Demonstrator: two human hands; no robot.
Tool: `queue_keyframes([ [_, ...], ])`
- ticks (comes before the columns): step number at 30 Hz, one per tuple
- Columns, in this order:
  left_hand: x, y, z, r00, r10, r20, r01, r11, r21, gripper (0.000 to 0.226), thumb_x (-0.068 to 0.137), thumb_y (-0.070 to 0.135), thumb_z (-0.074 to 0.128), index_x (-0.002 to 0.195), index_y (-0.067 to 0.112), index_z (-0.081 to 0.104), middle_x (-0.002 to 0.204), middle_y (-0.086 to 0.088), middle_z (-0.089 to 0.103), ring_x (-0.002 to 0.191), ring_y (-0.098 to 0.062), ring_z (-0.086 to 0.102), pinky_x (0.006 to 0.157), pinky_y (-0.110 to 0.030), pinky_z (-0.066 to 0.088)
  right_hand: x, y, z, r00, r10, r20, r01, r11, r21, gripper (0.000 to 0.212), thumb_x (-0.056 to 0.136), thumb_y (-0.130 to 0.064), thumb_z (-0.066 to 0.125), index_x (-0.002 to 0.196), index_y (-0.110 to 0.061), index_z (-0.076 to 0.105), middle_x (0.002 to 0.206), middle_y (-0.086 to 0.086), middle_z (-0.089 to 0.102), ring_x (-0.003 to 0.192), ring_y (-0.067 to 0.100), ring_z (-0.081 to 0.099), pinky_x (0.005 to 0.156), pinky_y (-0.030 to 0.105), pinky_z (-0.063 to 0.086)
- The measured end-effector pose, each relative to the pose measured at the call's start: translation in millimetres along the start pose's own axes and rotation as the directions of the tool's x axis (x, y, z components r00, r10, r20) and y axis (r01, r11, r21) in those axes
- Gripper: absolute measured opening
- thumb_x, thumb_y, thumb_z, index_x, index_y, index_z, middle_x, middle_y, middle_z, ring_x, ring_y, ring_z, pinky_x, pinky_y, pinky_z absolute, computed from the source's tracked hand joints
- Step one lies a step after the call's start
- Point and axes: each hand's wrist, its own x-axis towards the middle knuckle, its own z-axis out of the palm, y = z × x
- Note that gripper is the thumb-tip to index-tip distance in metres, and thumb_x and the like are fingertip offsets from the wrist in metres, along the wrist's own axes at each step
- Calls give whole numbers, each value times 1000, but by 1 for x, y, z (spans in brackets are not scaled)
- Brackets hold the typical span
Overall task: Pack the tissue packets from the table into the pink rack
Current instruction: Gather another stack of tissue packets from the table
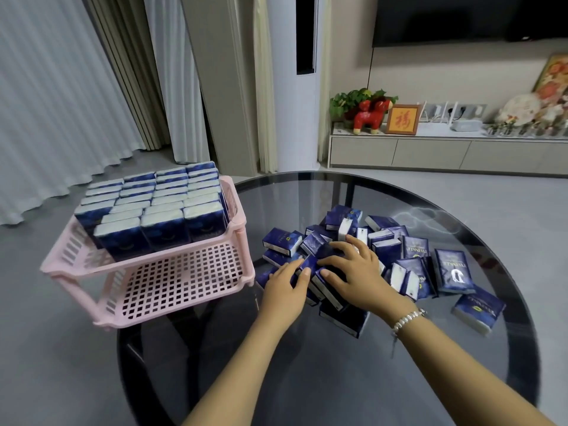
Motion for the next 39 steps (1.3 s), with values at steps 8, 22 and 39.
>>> queue_keyframes([
  [8,-35,-6,4,996,-10,-92,1,995,-97,23,87,41,63,106,27,64,114,8,62,105,-7,56,82,-19,39,-39,0,11,992,-78,-98,91,986,143,63,81,-64,20,125,-36,54,150,-10,29,144,11,3,109,28,2],
  [22,-68,-18,-26,981,-128,-149,66,929,-365,33,85,25,68,113,38,55,128,2,57,115,-14,55,92,-30,51,-62,-30,22,984,-91,-156,123,969,213,56,86,-60,21,128,-36,52,148,-15,32,141,3,7,115,30,-1],
  [39,-111,-37,-70,976,-170,-135,-3,611,-792,24,92,6,55,111,18,64,112,-5,69,104,-16,65,95,-30,47,-56,-121,20,991,116,61,-123,658,743,22,86,-28,65,103,-14,63,97,-6,70,92,5,63,91,30,47],
])
